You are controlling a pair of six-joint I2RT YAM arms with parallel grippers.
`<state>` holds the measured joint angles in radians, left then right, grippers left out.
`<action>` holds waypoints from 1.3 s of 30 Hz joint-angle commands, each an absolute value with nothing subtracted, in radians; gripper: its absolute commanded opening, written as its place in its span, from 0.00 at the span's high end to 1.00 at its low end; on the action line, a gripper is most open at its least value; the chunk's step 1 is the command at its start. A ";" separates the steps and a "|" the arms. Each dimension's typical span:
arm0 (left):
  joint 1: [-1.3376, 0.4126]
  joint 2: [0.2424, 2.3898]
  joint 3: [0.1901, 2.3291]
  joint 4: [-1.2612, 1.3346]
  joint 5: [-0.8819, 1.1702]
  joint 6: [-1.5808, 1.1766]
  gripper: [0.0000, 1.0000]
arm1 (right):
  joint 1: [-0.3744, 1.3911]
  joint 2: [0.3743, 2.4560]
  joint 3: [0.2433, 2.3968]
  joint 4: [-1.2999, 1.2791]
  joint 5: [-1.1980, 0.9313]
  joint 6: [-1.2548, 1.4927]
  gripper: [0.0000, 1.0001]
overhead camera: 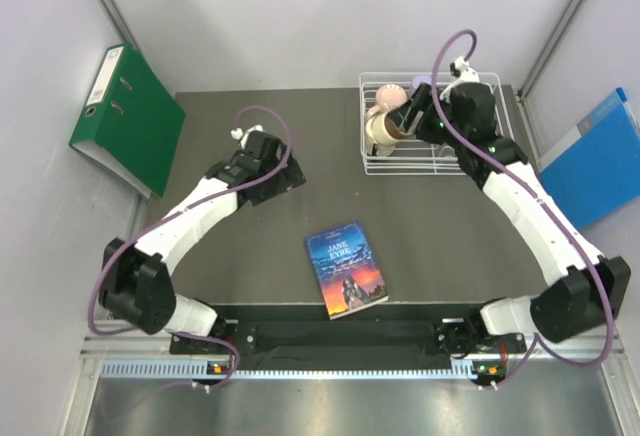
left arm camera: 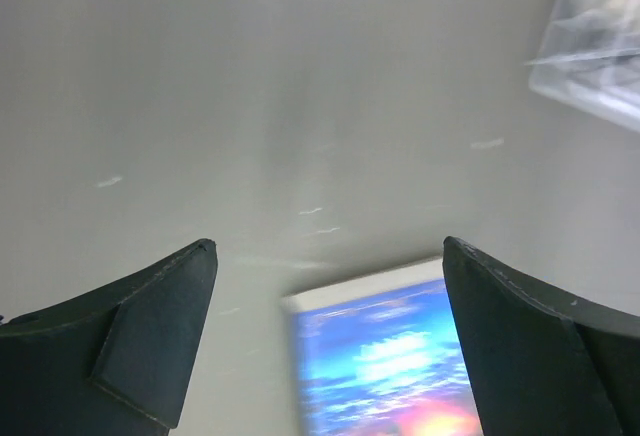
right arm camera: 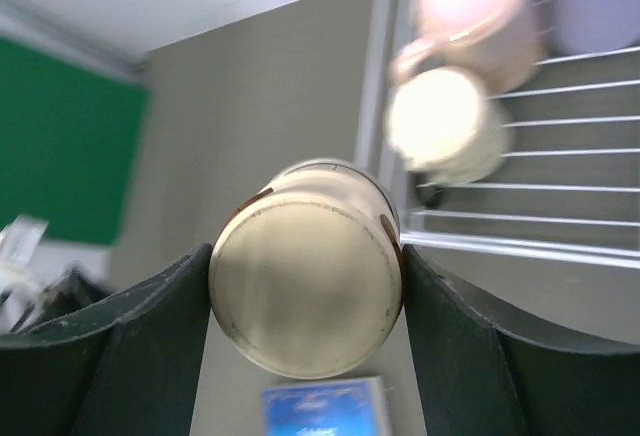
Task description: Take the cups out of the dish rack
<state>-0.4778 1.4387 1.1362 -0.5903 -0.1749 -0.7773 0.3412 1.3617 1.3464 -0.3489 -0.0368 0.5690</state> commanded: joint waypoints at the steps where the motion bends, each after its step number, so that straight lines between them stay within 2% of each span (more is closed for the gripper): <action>1: -0.364 1.297 0.998 -0.184 0.154 -0.906 0.01 | 0.299 1.276 1.165 0.059 -0.369 0.767 1.00; 4: -0.301 1.264 0.904 -0.010 0.354 -1.038 0.01 | 0.284 1.256 1.019 0.323 -0.512 0.946 1.00; 5: -0.292 1.266 0.890 0.124 0.404 -1.066 0.01 | 0.282 1.259 0.950 0.480 -0.575 1.045 1.00; 8: -0.287 1.267 0.833 0.320 0.509 -1.167 0.01 | 0.285 1.270 0.856 0.694 -0.626 1.182 1.00; 11: -0.285 1.278 0.798 0.441 0.578 -1.256 0.01 | 0.294 1.284 0.815 0.790 -0.641 1.242 1.00; 17: -0.308 1.278 0.787 0.589 0.643 -1.310 0.03 | 0.351 1.327 0.802 0.825 -0.626 1.243 1.00; 31: -0.337 1.235 0.808 0.623 0.644 -1.293 0.11 | 0.477 1.496 0.922 0.844 -0.621 1.227 1.00; 33: -0.345 1.242 0.796 0.664 0.653 -1.308 0.15 | 0.495 1.523 0.946 0.854 -0.632 1.235 1.00; 38: -0.350 1.262 0.773 0.747 0.673 -1.344 0.33 | 0.523 1.562 0.982 0.874 -0.658 1.249 1.00; 39: -0.350 1.269 0.772 0.767 0.678 -1.350 0.42 | 0.529 1.569 0.983 0.879 -0.664 1.252 1.00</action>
<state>-0.3447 1.2594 0.7864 0.6167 0.6426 -1.3212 0.4999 1.5513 0.9226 0.7784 -0.6273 1.2362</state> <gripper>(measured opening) 0.687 0.686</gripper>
